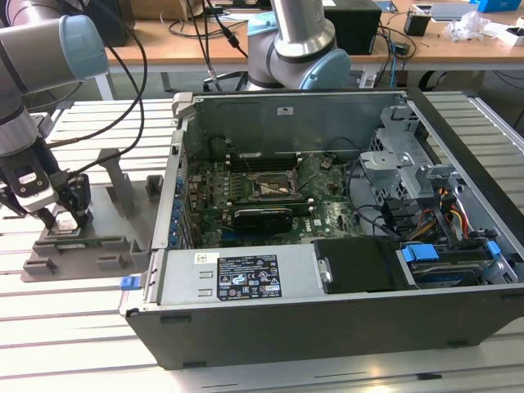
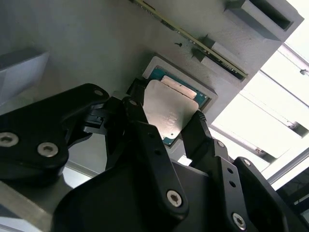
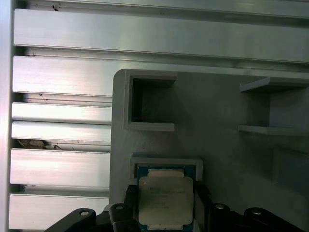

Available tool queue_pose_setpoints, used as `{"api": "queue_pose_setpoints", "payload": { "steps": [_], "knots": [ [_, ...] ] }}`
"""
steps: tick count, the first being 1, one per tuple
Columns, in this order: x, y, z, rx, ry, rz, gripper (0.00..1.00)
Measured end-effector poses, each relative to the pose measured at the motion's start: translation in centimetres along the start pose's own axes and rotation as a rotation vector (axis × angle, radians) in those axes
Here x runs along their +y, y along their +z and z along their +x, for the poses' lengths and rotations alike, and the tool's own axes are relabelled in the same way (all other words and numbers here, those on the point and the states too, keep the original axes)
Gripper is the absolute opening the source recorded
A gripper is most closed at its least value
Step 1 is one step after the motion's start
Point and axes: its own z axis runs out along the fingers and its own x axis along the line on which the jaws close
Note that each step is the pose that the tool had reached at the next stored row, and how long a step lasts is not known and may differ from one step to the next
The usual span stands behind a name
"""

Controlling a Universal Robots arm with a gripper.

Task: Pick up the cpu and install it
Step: 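Pick up the cpu and move it towards the insertion slot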

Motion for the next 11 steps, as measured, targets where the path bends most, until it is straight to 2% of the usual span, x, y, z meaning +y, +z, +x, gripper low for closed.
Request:
{"api": "queue_pose_setpoints", "payload": {
  "steps": [11],
  "knots": [
    [-0.01,0.09,0.01,0.0,0.0,0.0001,0.55]
  ]
}}
